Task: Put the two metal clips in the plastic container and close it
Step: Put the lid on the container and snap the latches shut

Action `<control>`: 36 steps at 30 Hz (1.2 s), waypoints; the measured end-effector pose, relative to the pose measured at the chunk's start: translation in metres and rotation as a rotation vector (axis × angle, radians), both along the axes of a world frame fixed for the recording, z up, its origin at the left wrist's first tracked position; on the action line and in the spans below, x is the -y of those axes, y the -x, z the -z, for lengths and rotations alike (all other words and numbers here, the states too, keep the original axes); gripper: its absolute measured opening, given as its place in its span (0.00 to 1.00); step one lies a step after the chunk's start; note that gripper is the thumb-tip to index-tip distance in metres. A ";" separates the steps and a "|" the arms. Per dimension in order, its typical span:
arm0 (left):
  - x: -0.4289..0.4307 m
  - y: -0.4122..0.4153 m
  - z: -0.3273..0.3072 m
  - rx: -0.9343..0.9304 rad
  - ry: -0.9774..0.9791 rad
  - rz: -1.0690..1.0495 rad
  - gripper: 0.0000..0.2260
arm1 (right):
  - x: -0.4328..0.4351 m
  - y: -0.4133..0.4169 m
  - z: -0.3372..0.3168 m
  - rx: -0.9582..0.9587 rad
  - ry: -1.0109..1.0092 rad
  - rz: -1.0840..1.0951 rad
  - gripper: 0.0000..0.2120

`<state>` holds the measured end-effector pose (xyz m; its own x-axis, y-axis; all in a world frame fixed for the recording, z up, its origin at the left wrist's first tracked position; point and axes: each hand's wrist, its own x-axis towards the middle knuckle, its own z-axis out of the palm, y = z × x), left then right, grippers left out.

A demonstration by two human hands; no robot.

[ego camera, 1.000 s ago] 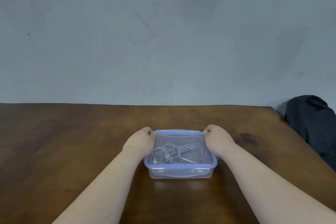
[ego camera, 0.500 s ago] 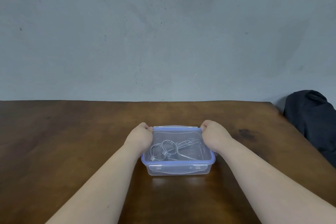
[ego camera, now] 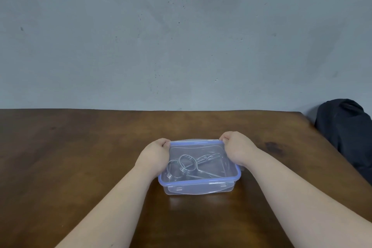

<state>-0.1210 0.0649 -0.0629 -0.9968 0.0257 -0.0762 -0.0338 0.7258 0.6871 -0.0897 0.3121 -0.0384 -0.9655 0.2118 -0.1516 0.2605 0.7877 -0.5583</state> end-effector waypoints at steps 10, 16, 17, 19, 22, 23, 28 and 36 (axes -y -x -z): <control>-0.004 0.004 -0.004 0.011 0.044 -0.030 0.16 | -0.005 -0.006 0.004 -0.057 0.126 0.084 0.15; -0.009 0.002 -0.006 0.000 0.128 0.004 0.17 | -0.010 -0.005 0.009 -0.090 0.159 0.095 0.16; -0.010 0.002 -0.005 0.004 0.136 0.008 0.17 | -0.010 -0.006 0.010 -0.090 0.217 0.111 0.17; -0.010 0.002 -0.003 0.005 0.142 0.018 0.17 | -0.012 -0.006 0.012 -0.102 0.276 0.119 0.18; -0.010 0.002 0.000 0.021 0.095 0.009 0.16 | -0.012 -0.004 0.018 -0.138 0.339 0.122 0.18; -0.010 0.003 0.001 0.032 0.056 -0.002 0.15 | -0.012 -0.005 0.019 -0.139 0.367 0.125 0.17; -0.008 -0.008 -0.001 -0.280 -0.002 0.043 0.16 | -0.014 -0.003 0.021 -0.219 0.139 0.045 0.09; -0.009 -0.012 0.001 0.024 -0.436 0.062 0.16 | -0.011 -0.015 0.033 -0.099 0.724 -0.074 0.20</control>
